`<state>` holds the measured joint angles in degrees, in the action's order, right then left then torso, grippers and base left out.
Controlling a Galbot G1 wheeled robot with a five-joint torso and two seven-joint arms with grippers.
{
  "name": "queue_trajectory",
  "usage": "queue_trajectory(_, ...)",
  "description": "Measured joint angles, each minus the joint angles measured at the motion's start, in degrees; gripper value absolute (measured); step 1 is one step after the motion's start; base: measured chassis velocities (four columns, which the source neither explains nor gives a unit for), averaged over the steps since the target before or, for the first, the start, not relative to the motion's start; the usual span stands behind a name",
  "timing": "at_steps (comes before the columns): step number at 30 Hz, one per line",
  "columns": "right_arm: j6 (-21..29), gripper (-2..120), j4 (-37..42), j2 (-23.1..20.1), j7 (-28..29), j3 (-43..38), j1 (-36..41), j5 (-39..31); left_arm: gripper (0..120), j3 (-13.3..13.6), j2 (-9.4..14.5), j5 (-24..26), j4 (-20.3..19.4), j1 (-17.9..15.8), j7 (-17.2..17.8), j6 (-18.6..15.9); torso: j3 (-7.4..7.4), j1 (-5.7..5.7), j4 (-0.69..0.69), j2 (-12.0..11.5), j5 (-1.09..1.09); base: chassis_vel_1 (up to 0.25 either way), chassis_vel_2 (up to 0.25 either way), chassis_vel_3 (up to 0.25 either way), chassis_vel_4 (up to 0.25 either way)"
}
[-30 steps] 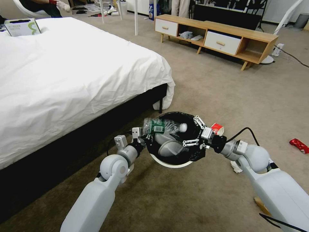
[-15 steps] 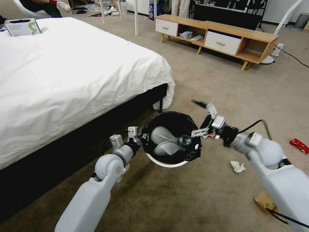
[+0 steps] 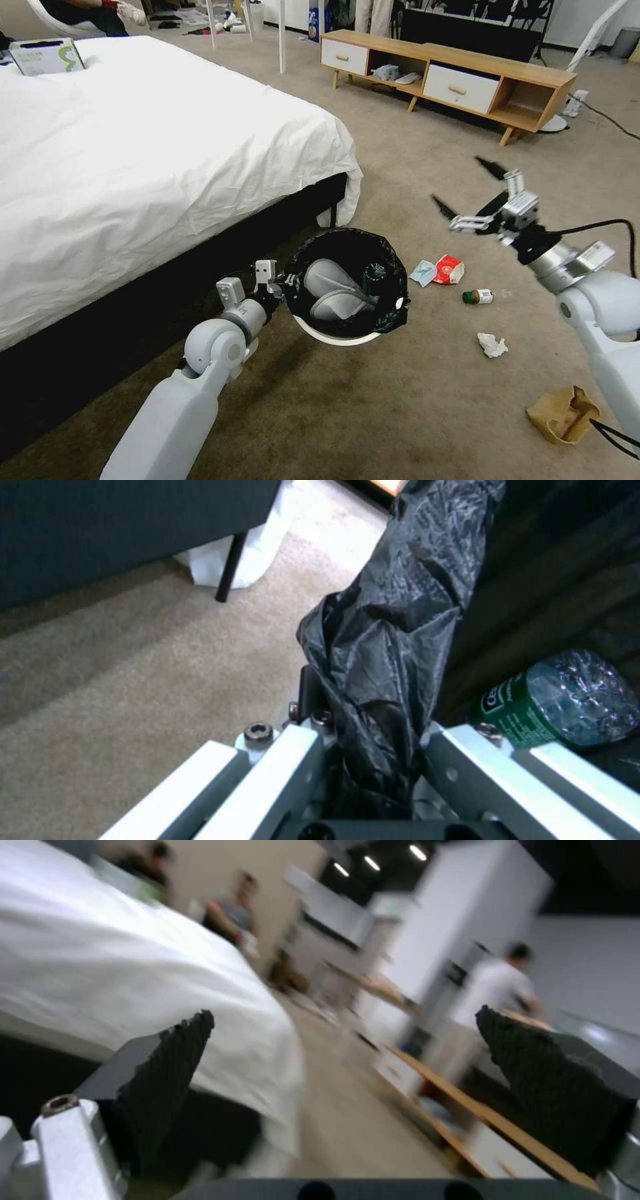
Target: Pick up the trash bin and place the garbage on the floor into it.
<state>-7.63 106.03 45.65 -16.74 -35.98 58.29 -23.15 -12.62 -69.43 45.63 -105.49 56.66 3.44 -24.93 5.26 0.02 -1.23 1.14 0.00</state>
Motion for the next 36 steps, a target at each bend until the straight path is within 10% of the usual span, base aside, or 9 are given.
queue_trajectory(17, 40.51, 100, 4.03, 1.29, 39.52, 1.1, 4.77, -13.85, 2, -1.97, 0.63, 0.05, -1.45, 1.8, -0.21, 0.15, 0.0, 0.0, 0.0, 0.0, 0.0, 0.0, 0.0, 0.0, 0.0)
queue_trajectory(36, 49.94, 100, 1.58, 1.14, 61.28, -1.2, 11.82, -44.06, 2, -3.35, 0.82, 0.2, -2.39, 2.97, -0.49, 0.37, 0.01, 0.0, 0.0, 0.0, 0.0, 0.0, 0.0, 0.0, 0.0)
